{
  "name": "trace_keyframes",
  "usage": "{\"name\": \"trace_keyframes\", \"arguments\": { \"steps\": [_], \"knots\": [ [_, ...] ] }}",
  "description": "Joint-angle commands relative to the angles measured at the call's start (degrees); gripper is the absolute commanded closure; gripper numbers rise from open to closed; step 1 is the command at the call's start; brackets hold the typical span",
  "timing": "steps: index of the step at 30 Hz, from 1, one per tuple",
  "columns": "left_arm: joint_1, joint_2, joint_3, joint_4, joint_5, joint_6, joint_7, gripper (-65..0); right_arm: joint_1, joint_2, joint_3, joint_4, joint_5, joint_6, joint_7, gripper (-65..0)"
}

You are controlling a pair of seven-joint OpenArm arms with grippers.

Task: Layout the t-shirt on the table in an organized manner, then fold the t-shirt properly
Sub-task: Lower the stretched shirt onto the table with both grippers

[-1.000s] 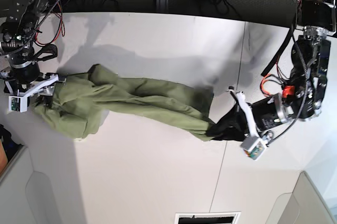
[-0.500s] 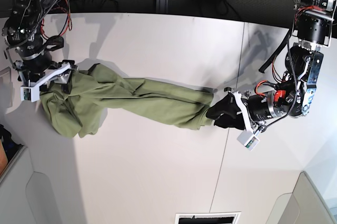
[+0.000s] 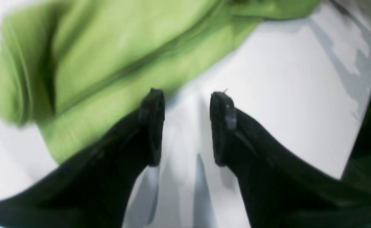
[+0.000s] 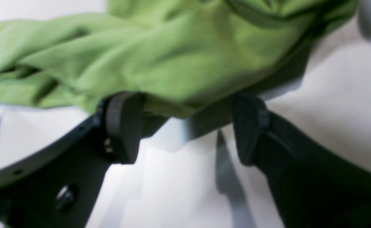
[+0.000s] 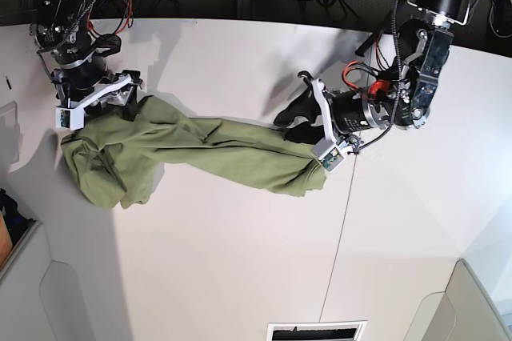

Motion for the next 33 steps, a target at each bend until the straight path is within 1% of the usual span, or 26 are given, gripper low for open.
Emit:
{"name": "trace_keyframes", "arguments": {
  "steps": [1, 4, 7, 8, 9, 10, 12, 14, 15, 17, 19, 20, 22, 25, 28, 31, 33],
  "knots": [
    [-2.1, -1.0, -0.7, 0.7, -0.4, 0.8, -2.4, -24.0, 1.4, 0.3, 0.1, -0.1, 0.7, 0.2, 1.3, -43.2],
    [-4.3, -0.9, -0.7, 0.7, 1.6, 3.1, -3.3, -24.1, 3.5, 0.3, 0.1, -2.4, 0.7, 0.2, 1.3, -43.2],
    [-6.0, -0.9, -0.7, 0.4, 2.8, 3.5, -3.6, -24.1, 4.7, 0.3, 0.1, -3.1, 0.7, 0.2, 1.3, -43.1],
    [-6.3, -0.9, -0.7, -0.1, 2.9, 3.5, -4.0, -24.1, 4.9, 0.3, 0.0, -3.0, 0.7, 0.2, 1.4, -42.0],
    [-6.5, -0.9, -0.7, -1.0, 2.9, 3.5, -4.2, -24.1, 4.9, 0.3, 0.0, -3.0, 0.7, 0.2, 1.5, -38.5],
    [-6.8, -0.7, -0.7, -2.3, 3.0, 3.5, -4.4, -24.0, 4.9, 0.3, 0.0, -3.0, 0.7, 0.2, 1.5, -33.5],
    [-7.5, -0.2, -0.7, -6.0, 3.7, 3.5, -5.5, -24.0, 5.0, 0.3, 0.0, -3.0, 0.7, 0.2, 1.5, -21.0],
    [-8.6, 0.7, -0.7, -10.4, 5.8, 3.5, -7.9, -24.0, 5.1, 0.3, 0.1, -3.0, 0.7, 0.2, 1.5, -6.8],
    [-9.4, 1.1, -0.7, -12.6, 6.9, 3.5, -9.4, -22.8, 5.4, 0.3, 0.1, -2.9, 0.7, 0.3, 1.5, 0.0],
    [-11.1, 1.8, -0.7, -16.6, 8.5, 3.5, -11.6, -14.5, 6.0, 0.3, 0.1, -2.8, 0.7, 0.7, 1.3, 0.0],
    [-12.8, 2.2, -0.7, -19.1, 8.7, 3.5, -12.1, -3.2, 6.0, 0.3, 0.1, -1.6, 1.6, 1.9, 1.5, 0.0],
    [-13.4, 2.2, -0.7, -19.4, 8.7, 3.5, -12.0, 0.0, 6.0, 0.3, 0.1, -0.5, 2.3, 2.3, 1.4, 0.0],
    [-14.5, 1.7, -0.9, -19.1, 8.2, 3.5, -11.7, 0.0, 6.0, 0.3, 0.0, 2.0, 3.4, 3.7, 1.5, 0.0],
    [-16.4, 0.1, -1.6, -17.7, 5.3, 3.5, -11.5, 0.0, 7.1, 0.3, 0.0, 6.2, 4.8, 5.3, 1.5, 0.0],
    [-18.6, -1.4, -2.9, -16.1, 4.6, 3.4, -10.5, 0.0, 10.4, 0.3, 0.1, 7.1, 4.7, 5.4, 1.5, 0.0],
    [-20.8, -2.0, -3.1, -16.0, 4.8, 2.8, -9.4, 0.0, 14.1, 0.3, 0.1, 6.3, 4.1, 5.4, 1.5, 0.0],
    [-21.9, -1.9, -3.1, -16.5, 6.1, 2.8, -9.6, 0.0, 17.0, 0.3, 0.0, 4.8, 2.8, 5.4, 1.5, 0.0]
  ]
}}
